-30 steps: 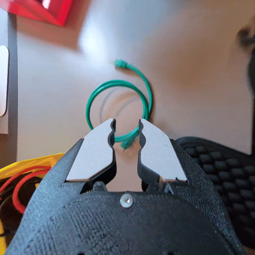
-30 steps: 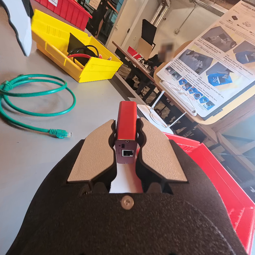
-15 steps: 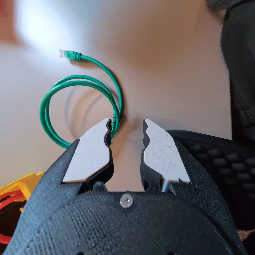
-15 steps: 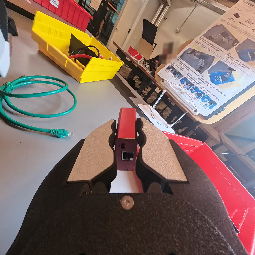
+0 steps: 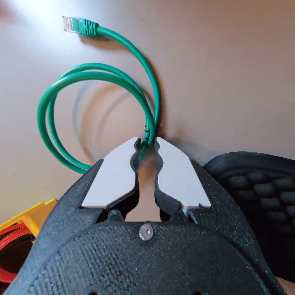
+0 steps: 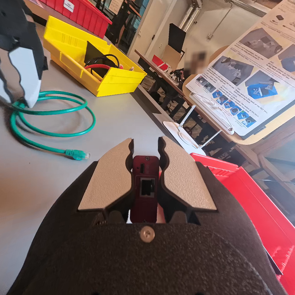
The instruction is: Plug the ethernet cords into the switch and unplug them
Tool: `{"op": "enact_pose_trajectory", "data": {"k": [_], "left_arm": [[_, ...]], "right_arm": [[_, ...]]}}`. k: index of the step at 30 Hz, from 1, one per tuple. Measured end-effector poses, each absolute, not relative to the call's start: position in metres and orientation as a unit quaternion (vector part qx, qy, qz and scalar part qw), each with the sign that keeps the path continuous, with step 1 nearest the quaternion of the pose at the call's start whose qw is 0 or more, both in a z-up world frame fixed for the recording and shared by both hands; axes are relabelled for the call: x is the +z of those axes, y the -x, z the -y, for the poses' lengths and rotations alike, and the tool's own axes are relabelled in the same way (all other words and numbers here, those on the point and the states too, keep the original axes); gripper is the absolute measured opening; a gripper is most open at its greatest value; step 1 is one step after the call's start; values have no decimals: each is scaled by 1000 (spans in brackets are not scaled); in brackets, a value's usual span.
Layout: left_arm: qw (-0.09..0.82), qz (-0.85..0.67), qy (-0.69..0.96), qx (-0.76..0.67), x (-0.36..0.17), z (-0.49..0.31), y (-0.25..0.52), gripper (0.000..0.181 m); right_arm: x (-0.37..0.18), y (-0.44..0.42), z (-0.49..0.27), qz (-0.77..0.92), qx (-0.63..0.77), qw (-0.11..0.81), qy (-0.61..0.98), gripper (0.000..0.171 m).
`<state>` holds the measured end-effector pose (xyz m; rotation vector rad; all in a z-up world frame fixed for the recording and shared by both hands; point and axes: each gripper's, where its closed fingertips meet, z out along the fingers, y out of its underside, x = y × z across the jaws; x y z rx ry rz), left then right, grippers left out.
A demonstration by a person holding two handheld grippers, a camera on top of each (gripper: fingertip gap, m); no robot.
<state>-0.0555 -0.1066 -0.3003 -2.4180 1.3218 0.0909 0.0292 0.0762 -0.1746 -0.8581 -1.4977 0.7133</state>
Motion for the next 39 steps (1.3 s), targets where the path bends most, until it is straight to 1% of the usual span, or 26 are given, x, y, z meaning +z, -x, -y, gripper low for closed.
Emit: {"op": "enact_pose_trajectory", "data": {"k": [3, 8, 13, 17, 20, 22, 24, 25, 27, 29, 30, 31, 34, 37, 39], "left_arm": [[192, -467, 862, 30, -298, 104, 53, 15], [235, -449, 862, -7, -279, 102, 44, 12], [314, -402, 852, -118, -246, 104, 27, 12], [356, -367, 842, -174, -227, 102, 23, 11], [390, -326, 814, -281, -200, 106, 10, 11], [390, -282, 778, -404, -175, 115, -1, 11], [375, -201, 741, -520, -160, 115, 1, 11], [356, -155, 734, -558, -164, 111, 8, 11], [330, -60, 742, -581, -191, 97, 29, 12], [332, 29, 710, -620, -197, 85, 57, 15], [343, 56, 719, -602, -202, 78, 72, 20], [358, 61, 732, -576, -205, 76, 85, 17], [372, 73, 809, -449, -220, 70, 122, 24], [399, 25, 897, -189, -228, 71, 165, 30], [408, -32, 911, -41, -216, 72, 173, 34]], "right_arm": [[-176, -30, -70, 659, 304, 588, 358, 29], [-175, -30, -57, 667, 320, 575, 348, 29], [-176, -29, -58, 666, 322, 573, 352, 29], [-177, -28, -60, 664, 322, 573, 356, 29], [-177, -28, -60, 663, 323, 573, 357, 29], [-176, -28, -61, 660, 326, 574, 359, 29], [-175, -28, -62, 657, 331, 573, 361, 29], [-175, -29, -62, 656, 333, 573, 363, 29], [-174, -29, -63, 654, 334, 574, 363, 29], [-173, -30, -62, 653, 336, 575, 361, 29], [-173, -30, -62, 653, 338, 574, 360, 29], [-173, -29, -61, 654, 339, 573, 359, 29], [-176, -28, -57, 661, 343, 565, 354, 29], [-177, -29, -51, 669, 352, 555, 346, 29], [-176, -28, -43, 672, 371, 545, 337, 29]]}}
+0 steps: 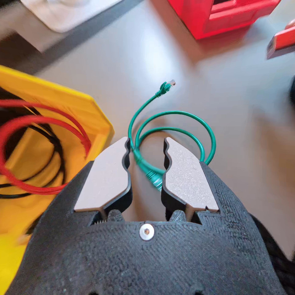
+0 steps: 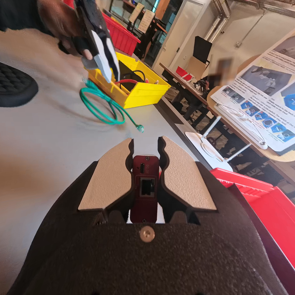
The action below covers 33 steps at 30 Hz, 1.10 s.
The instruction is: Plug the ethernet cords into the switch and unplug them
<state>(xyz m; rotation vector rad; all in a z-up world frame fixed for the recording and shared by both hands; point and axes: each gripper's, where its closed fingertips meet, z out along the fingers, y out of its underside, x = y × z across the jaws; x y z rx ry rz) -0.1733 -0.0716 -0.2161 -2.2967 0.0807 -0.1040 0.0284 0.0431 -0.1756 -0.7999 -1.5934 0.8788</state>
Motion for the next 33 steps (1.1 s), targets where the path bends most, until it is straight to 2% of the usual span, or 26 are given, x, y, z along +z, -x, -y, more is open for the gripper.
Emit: {"op": "enact_pose_trajectory", "data": {"k": [2, 4, 7, 9, 10, 13, 17, 22, 25, 27, 33], "left_arm": [[441, -90, 893, -8, -196, 63, 148, 38], [493, -175, 849, -75, -180, 48, 89, 41], [523, -278, 777, -212, -182, 30, -6, 49], [545, -327, 733, -242, -184, 22, -46, 54], [557, -343, 717, -240, -183, 19, -58, 54], [582, -385, 688, -198, -177, 18, -70, 29], [575, -422, 699, -57, -182, 19, -40, 27], [510, -485, 700, 123, -202, 24, -15, 27], [492, -505, 695, 140, -209, 25, -18, 27], [484, -519, 690, 144, -213, 26, -20, 27], [503, -522, 675, 135, -216, 25, -16, 27]], "right_arm": [[-170, -29, -30, 672, 401, 534, 321, 29], [-154, -31, -8, 658, 462, 518, 293, 29], [-118, -41, 30, 617, 577, 479, 240, 29], [-105, -46, 48, 601, 620, 457, 215, 29], [-105, -48, 53, 601, 627, 451, 207, 29], [-112, -47, 55, 608, 623, 448, 206, 29], [-134, -40, 36, 661, 547, 456, 237, 28], [-188, -26, 21, 778, 316, 488, 239, 40], [-209, -19, 25, 811, 234, 490, 218, 38], [-216, -16, 23, 816, 202, 500, 207, 29], [-214, -14, 24, 817, 169, 521, 180, 27]]}}
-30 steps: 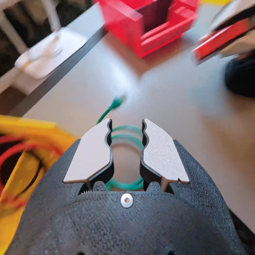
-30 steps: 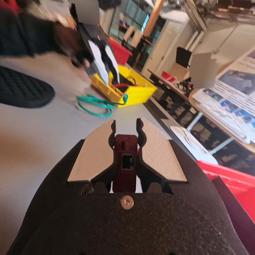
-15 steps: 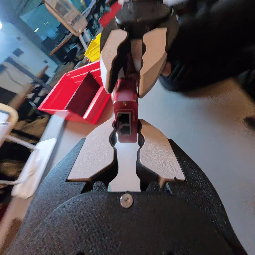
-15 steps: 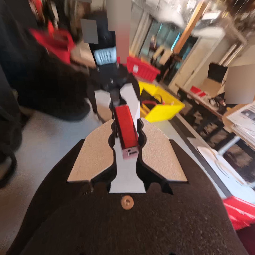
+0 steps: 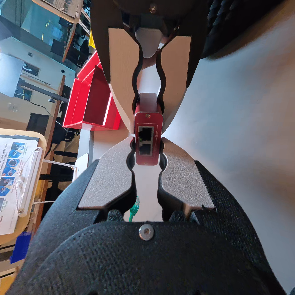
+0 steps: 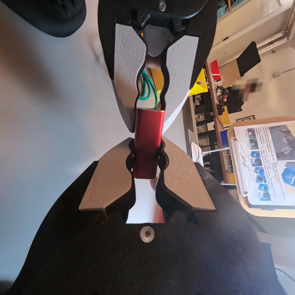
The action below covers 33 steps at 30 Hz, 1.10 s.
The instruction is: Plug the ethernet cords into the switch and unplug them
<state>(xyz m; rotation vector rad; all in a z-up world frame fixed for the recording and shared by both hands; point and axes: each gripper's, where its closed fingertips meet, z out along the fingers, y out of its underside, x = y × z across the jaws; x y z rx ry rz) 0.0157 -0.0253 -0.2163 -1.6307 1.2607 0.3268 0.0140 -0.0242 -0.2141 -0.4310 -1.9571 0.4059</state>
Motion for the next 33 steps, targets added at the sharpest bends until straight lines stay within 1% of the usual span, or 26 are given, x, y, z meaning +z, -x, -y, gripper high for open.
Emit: {"op": "enact_pose_trajectory", "data": {"k": [5, 9, 16, 23, 30, 32, 33], "left_arm": [[522, -488, 693, 98, -213, 22, -14, 28], [510, -503, 689, 108, -214, 24, -15, 27], [504, -520, 676, 135, -212, 26, -11, 27], [538, -494, 669, 133, -201, 22, -7, 28], [553, -438, 703, 88, -198, 15, 3, 32], [543, -413, 729, 67, -198, 18, 17, 40], [540, -393, 742, 56, -197, 20, 27, 41]], "right_arm": [[-210, -13, 21, 811, 190, 515, 203, 27], [-213, -14, 23, 814, 218, 496, 211, 27], [-219, -21, 19, 853, 162, 460, 186, 31], [-201, -17, 16, 842, 139, 496, 163, 27], [-195, -14, 3, 837, 120, 499, 190, 27], [-195, -16, -7, 836, 111, 497, 206, 27], [-195, -18, -14, 834, 106, 498, 214, 27]]}}
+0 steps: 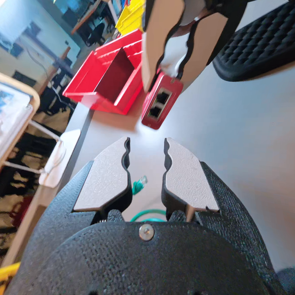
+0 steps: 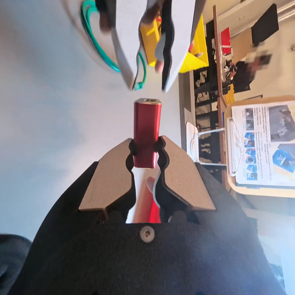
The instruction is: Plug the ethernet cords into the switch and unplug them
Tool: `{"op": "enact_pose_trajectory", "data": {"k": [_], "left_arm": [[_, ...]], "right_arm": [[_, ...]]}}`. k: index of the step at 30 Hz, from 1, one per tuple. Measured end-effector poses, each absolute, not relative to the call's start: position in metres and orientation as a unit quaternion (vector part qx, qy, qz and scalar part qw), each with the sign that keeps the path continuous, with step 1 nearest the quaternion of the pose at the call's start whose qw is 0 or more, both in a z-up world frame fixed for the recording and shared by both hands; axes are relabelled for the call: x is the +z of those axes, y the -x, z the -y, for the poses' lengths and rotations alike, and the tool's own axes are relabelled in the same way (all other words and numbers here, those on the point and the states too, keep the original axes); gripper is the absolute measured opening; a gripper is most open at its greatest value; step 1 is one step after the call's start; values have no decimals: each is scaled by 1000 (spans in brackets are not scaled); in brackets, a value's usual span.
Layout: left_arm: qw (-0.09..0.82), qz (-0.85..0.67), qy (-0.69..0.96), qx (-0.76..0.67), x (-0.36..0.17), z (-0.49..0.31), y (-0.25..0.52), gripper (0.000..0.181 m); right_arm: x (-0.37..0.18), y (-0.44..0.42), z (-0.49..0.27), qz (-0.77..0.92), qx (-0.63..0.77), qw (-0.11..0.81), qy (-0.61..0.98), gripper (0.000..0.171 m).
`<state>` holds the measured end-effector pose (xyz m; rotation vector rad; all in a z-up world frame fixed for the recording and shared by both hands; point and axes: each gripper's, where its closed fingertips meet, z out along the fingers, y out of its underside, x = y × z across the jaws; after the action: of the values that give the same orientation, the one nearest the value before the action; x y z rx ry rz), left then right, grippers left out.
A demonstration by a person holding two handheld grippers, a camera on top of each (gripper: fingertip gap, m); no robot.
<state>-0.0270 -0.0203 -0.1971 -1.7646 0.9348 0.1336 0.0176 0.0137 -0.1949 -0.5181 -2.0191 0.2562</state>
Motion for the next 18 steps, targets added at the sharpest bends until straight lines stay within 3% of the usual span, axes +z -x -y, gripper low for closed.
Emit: {"op": "enact_pose_trajectory", "data": {"k": [8, 18], "left_arm": [[441, -167, 882, 6, -226, 52, 137, 41], [329, -282, 892, 126, -262, 47, 159, 33]], "right_arm": [[-215, -42, -73, 818, 81, 483, 301, 27], [-232, -57, -87, 805, 99, 469, 349, 27]]}}
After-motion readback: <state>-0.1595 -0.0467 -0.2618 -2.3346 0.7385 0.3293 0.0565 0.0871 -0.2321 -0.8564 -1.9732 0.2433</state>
